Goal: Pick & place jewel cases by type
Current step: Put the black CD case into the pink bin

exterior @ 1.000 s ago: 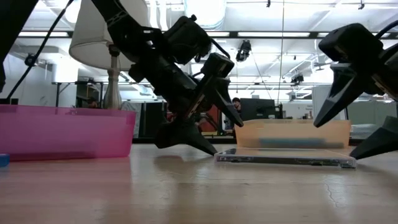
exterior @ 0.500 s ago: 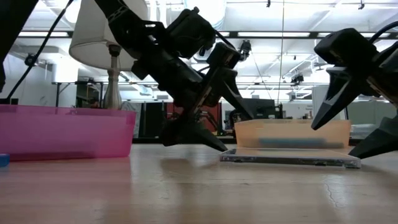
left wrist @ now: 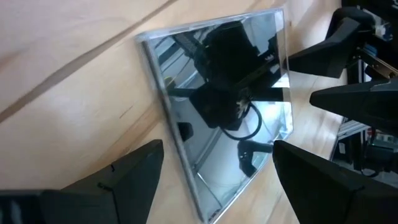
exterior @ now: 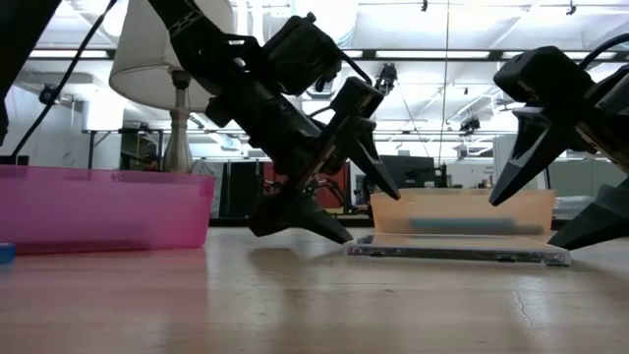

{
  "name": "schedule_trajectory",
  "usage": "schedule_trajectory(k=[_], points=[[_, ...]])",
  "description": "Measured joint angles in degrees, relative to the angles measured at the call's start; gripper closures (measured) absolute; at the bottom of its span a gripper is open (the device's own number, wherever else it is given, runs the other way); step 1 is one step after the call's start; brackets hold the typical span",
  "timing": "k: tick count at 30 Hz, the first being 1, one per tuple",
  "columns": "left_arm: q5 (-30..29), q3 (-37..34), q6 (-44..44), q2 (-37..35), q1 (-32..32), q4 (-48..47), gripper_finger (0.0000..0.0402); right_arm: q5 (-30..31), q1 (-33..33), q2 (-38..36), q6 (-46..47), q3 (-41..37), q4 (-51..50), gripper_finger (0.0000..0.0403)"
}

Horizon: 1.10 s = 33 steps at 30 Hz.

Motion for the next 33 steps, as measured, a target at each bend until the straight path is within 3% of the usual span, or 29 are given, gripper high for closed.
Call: schedule_trajectory(k=[18,33], points=[[1.06,-0.06,-0.64,0.85,-0.17,3.63,0.0136,-1.68,-0.94,-0.09,-0.69,0.04,0.66,0.0117],[1.25,-0.27,-1.59,0.85,-0.15,3.67,0.0136,-2.98,-3.26,-0.07,-9.16,1.96,3.43,0.0117]])
